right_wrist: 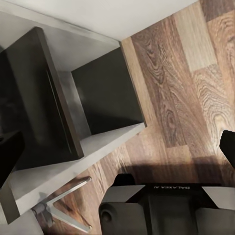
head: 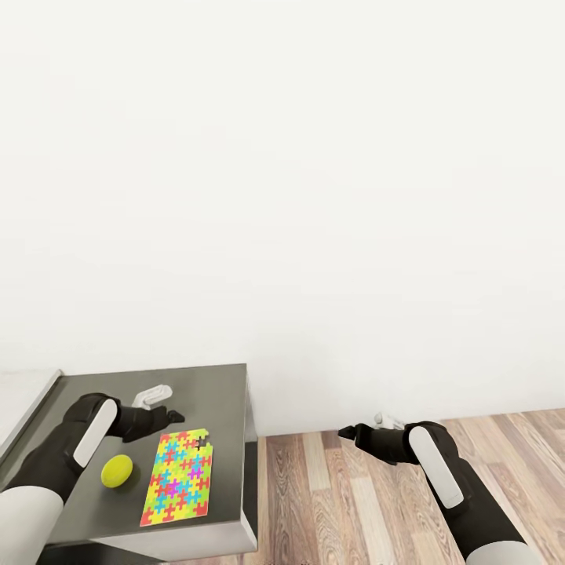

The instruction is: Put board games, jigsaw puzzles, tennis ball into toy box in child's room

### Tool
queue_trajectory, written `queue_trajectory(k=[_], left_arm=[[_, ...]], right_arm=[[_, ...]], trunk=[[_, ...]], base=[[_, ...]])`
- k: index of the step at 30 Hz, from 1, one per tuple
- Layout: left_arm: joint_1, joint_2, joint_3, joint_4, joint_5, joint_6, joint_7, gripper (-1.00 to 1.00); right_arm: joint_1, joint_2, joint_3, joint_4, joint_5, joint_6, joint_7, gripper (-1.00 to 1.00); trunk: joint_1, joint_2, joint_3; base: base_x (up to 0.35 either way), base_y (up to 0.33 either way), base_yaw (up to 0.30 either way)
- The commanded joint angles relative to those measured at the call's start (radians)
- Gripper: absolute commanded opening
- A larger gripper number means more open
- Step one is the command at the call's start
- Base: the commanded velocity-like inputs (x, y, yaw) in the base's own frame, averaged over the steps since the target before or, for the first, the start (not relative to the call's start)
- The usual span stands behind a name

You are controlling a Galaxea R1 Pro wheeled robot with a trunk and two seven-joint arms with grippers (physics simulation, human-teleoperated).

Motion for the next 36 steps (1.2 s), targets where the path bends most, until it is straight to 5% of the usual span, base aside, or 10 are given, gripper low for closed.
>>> queue_trajectory(k=[1, 24, 36], left_arm=[[-0.001, 0.001, 0.000, 0.004, -0.008, 0.003, -0.009, 1.00], [-0.001, 0.003, 0.002, 0.015, -0.008, 0.003, -0.011, 1.00], [-0.002, 0.033, 0.000, 0.040, -0.008, 0.002, -0.012, 1.00]], right_arm=[[-0.001, -0.001, 0.002, -0.001, -0.011, 0.002, -0.010, 1.00], [-0.001, -0.002, 0.001, -0.001, -0.012, 0.002, -0.006, 1.00], [-0.001, -0.002, -0.001, -0.001, -0.012, 0.002, -0.007, 1.00]], trunk=[[0.001, -0.002, -0.003], [0.001, -0.002, -0.030], [0.001, -0.002, -0.033]], base=[[0.000, 0.000, 0.000], [0.000, 0.000, 0.000], [0.000, 0.000, 0.000]])
